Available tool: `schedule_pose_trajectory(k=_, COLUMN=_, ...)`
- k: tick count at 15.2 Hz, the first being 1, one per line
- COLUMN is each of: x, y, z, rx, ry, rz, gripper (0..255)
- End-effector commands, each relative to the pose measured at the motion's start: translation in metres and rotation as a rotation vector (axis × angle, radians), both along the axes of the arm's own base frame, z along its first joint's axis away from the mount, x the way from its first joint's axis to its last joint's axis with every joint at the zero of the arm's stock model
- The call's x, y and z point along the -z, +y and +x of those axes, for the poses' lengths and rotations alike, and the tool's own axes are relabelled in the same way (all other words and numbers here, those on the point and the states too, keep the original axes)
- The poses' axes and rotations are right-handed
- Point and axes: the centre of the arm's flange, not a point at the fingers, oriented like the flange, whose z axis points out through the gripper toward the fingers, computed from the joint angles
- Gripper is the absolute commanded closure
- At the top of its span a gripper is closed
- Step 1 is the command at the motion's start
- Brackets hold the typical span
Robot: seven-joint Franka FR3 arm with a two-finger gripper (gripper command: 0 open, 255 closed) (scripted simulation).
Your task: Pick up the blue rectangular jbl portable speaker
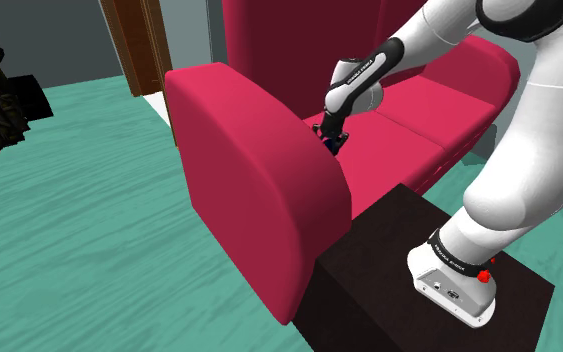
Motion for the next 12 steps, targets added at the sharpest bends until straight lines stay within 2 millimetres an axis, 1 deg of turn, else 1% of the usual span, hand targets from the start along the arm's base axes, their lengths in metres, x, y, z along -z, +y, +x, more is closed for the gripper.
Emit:
schedule_pose_trajectory(k=1, x=-0.011, y=0.000, z=-0.001, rx=0.000, ry=0.000, rz=0.000, gripper=255)
schedule_pose_trajectory(k=10, x=-0.059, y=0.000, z=-0.001, rx=0.000, ry=0.000, rz=0.000, gripper=255)
schedule_pose_trajectory(k=12, x=-0.060, y=0.000, z=-0.001, rx=0.000, ry=0.000, rz=0.000, gripper=255)
